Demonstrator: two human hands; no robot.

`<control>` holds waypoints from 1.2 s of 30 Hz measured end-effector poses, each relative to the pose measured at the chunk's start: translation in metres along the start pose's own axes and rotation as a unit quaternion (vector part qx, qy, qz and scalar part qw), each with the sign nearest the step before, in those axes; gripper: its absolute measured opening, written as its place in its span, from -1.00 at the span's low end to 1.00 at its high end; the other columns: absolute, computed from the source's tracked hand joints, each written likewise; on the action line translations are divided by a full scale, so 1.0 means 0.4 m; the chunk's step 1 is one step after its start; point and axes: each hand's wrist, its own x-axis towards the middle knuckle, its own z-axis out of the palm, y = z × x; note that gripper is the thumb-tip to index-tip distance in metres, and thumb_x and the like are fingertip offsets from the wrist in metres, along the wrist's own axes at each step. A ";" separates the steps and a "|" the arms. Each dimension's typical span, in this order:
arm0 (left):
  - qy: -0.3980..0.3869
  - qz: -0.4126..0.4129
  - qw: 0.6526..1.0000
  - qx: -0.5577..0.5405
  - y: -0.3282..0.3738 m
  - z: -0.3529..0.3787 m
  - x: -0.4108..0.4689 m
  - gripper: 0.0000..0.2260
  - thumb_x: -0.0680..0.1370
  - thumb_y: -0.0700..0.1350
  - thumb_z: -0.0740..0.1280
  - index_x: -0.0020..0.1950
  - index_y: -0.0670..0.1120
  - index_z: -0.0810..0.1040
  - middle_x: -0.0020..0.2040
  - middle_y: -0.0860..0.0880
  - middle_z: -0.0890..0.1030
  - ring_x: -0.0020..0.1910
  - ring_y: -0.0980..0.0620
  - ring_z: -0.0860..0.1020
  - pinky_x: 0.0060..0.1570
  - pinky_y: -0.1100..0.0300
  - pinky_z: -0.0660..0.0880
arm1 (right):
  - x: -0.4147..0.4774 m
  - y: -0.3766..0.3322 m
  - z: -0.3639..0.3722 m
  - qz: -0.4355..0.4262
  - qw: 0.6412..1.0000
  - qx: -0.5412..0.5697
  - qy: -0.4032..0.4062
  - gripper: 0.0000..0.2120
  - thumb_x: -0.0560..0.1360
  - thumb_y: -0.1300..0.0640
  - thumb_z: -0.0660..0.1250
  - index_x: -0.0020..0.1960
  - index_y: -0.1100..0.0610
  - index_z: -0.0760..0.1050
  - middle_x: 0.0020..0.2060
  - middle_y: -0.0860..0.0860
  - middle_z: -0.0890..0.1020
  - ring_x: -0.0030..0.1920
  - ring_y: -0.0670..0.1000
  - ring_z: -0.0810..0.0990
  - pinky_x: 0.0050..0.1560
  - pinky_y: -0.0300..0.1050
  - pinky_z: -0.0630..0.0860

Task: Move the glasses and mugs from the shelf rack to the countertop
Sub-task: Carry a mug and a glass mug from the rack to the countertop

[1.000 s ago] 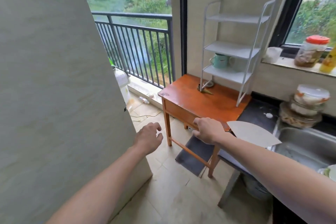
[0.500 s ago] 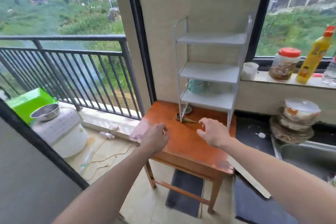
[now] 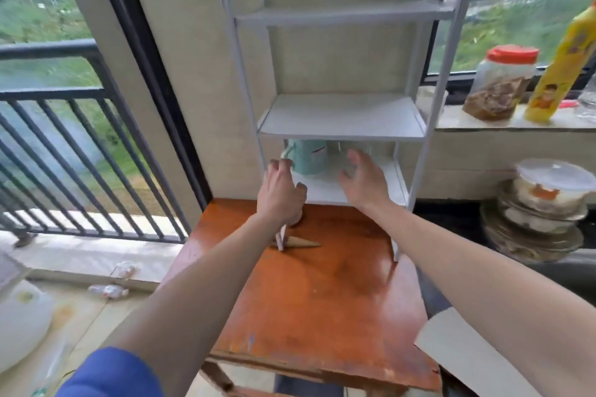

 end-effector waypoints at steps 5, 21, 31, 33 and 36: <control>0.052 -0.014 0.997 -0.063 -0.006 0.076 0.110 -0.47 0.48 -0.19 0.29 0.43 -0.09 0.22 0.31 -0.12 0.34 0.26 -0.15 0.39 0.10 0.04 0.40 | 0.093 0.024 0.086 0.000 0.995 0.095 0.034 -0.46 0.48 0.14 0.35 0.41 0.15 0.30 0.35 0.10 0.49 0.34 0.11 0.46 0.20 -0.10 0.35; -0.067 -0.153 0.927 -0.335 0.030 -0.011 0.059 -0.89 0.48 -0.21 0.38 -0.02 -0.14 0.52 -0.16 -0.04 0.60 -0.16 0.06 0.57 -0.28 0.28 0.46 | -0.012 -0.020 -0.014 0.128 0.964 0.228 0.042 -0.64 0.58 -0.15 0.20 -0.10 0.15 0.49 -0.14 0.19 0.62 -0.09 0.18 0.60 -0.05 0.19 0.59; -0.124 -0.170 0.895 -0.393 0.039 -0.135 -0.224 -0.88 0.56 -0.13 0.34 -0.13 -0.14 0.46 -0.15 -0.11 0.54 -0.15 -0.06 0.54 -0.31 0.16 0.53 | -0.306 -0.092 -0.168 0.235 0.926 0.279 0.100 -0.62 0.58 0.08 0.22 -0.39 0.16 0.47 -0.48 0.04 0.48 -0.34 0.06 0.48 -0.23 0.00 0.44; -0.142 -0.174 0.891 -0.394 0.049 -0.152 -0.296 -0.86 0.56 -0.14 0.33 -0.17 -0.12 0.45 -0.17 -0.10 0.53 -0.15 -0.07 0.51 -0.25 0.07 0.49 | -0.390 -0.096 -0.209 0.242 0.921 0.289 0.100 -0.62 0.57 0.11 0.23 -0.40 0.18 0.48 -0.50 0.04 0.48 -0.37 0.05 0.49 -0.29 -0.06 0.42; -0.178 -0.178 0.880 -0.403 0.086 -0.175 -0.411 -0.85 0.56 -0.14 0.32 -0.19 -0.11 0.45 -0.19 -0.09 0.54 -0.18 -0.04 0.50 -0.24 0.08 0.49 | -0.525 -0.105 -0.281 0.262 0.905 0.316 0.107 -0.63 0.54 0.18 0.24 -0.44 0.17 0.42 -0.55 0.02 0.43 -0.45 0.02 0.44 -0.44 -0.15 0.37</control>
